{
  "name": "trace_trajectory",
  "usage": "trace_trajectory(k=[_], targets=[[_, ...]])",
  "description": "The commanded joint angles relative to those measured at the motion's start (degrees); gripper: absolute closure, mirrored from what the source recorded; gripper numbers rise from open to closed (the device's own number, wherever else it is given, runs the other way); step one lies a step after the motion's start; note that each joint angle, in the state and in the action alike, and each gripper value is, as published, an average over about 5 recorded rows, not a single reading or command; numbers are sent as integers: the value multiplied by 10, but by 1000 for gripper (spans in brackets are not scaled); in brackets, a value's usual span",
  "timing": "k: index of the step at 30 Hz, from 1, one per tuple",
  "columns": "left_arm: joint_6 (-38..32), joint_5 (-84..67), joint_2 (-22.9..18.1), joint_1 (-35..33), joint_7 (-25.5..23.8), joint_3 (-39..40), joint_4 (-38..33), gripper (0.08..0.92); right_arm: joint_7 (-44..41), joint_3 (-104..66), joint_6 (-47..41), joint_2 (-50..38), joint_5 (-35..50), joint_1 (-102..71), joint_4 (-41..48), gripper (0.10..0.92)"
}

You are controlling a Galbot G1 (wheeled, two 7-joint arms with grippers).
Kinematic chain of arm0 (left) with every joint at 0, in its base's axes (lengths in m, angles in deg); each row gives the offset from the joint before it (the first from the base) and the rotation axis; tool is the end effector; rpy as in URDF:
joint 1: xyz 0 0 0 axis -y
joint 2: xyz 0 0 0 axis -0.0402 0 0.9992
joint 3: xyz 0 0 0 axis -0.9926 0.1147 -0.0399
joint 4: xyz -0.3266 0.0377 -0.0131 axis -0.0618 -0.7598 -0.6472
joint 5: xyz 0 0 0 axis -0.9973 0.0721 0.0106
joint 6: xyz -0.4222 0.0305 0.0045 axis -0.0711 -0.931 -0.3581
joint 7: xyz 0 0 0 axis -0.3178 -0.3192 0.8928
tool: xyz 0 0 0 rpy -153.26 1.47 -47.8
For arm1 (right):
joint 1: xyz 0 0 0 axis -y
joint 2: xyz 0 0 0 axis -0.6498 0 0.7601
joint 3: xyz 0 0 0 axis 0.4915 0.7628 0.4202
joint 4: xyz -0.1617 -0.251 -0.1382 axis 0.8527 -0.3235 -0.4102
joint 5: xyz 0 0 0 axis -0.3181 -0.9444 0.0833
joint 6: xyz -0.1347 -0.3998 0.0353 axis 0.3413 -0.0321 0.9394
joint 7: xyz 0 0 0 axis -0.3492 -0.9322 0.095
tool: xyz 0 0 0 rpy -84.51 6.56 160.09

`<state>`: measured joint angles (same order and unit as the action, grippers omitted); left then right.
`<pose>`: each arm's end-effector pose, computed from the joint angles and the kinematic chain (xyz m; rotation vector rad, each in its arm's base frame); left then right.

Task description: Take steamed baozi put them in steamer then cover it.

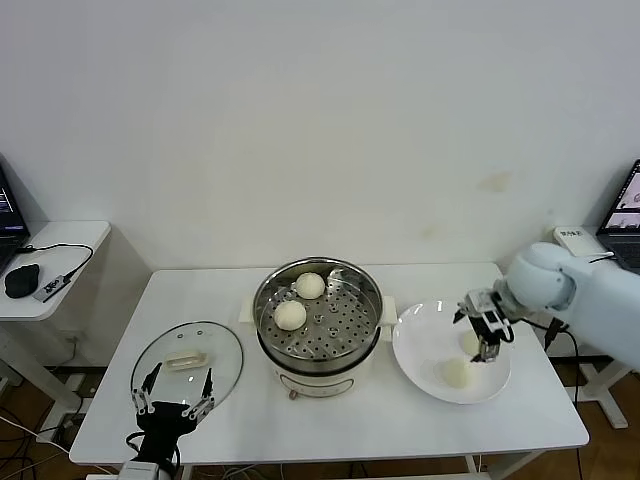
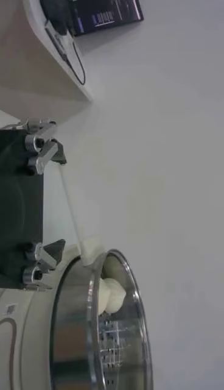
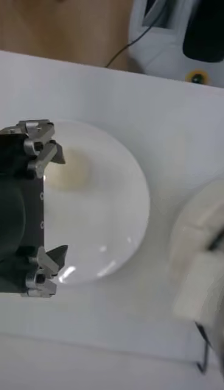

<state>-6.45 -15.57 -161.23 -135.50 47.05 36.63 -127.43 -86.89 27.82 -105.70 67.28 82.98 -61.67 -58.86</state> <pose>0.2010 0.0295 -0.2502 0.0564 -2.9085 -0.4182 0.4918 -0.0911 -0.1728 1.2929 -1.3037 1.4546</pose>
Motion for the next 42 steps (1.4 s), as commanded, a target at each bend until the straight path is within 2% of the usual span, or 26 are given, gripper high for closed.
trace_trajectory(k=[1,10,22,28,39,42], targets=[[0,1,-1,-1,0,0,1,177,7,-65,8,-8,-39,-117,23,203],[-1,0,-1,-4,0,-8,5,177,18,-103,13,31,-56,-164,83,203],[-1,0,-2,0,0,-10,10,177,32,-111,9,80,-55,-170,115,213],[-1,0,-3,0,0,-9,10,177,29,-109,5,87,-54,-165,118,272],[-1,0,-4,1,0,-8,10,177,0,-98,0,76,-51,-136,113,440],[-1,-1,-4,1,0,-8,8,177,-7,-90,-2,72,-45,-112,111,461]])
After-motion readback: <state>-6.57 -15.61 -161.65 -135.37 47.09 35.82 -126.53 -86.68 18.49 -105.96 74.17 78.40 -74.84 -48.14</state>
